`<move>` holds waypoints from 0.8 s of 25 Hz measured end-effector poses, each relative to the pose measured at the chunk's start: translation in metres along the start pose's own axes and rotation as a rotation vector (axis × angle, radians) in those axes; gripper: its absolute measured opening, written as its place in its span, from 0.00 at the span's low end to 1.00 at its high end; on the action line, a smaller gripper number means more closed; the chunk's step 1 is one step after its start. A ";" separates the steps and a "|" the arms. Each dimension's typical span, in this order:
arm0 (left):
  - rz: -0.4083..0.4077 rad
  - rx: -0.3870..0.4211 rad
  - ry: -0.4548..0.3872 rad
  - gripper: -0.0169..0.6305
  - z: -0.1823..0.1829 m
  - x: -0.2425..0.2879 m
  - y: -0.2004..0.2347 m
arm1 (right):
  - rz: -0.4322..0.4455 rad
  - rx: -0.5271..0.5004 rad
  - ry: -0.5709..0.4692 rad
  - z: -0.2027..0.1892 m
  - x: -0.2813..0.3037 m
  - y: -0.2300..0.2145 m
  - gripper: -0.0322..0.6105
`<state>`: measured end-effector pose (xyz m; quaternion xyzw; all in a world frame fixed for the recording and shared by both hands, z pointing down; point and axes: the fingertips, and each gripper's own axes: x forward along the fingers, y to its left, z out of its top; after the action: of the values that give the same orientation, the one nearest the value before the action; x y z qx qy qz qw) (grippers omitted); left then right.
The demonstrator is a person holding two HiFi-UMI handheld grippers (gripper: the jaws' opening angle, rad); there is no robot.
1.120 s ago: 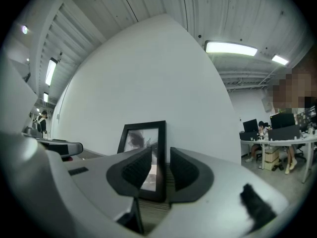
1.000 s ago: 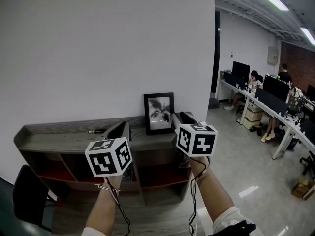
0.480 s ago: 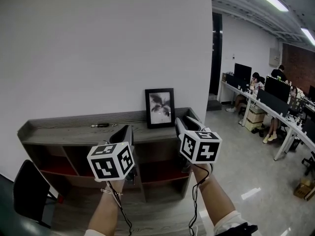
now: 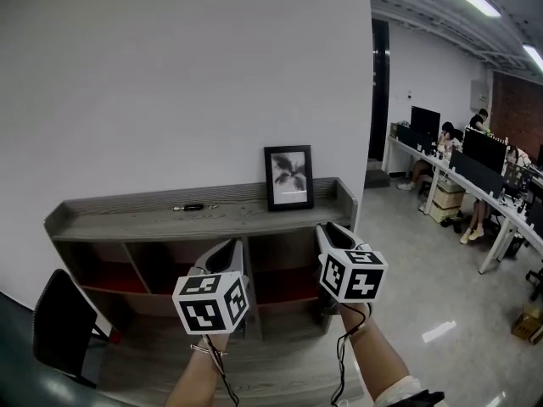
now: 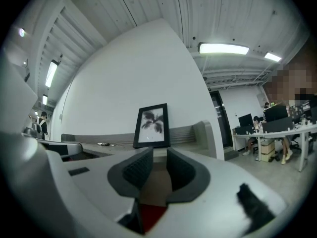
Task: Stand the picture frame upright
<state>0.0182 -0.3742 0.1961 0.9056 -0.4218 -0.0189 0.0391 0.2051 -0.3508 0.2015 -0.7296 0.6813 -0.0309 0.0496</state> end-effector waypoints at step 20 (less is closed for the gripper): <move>0.050 -0.123 0.175 0.05 -0.153 -0.041 -0.017 | 0.036 0.096 0.172 -0.138 -0.074 0.003 0.11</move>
<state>0.0150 -0.3236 0.3468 0.8890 -0.4371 0.0355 0.1316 0.1819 -0.2816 0.3395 -0.7088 0.6937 -0.1253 0.0261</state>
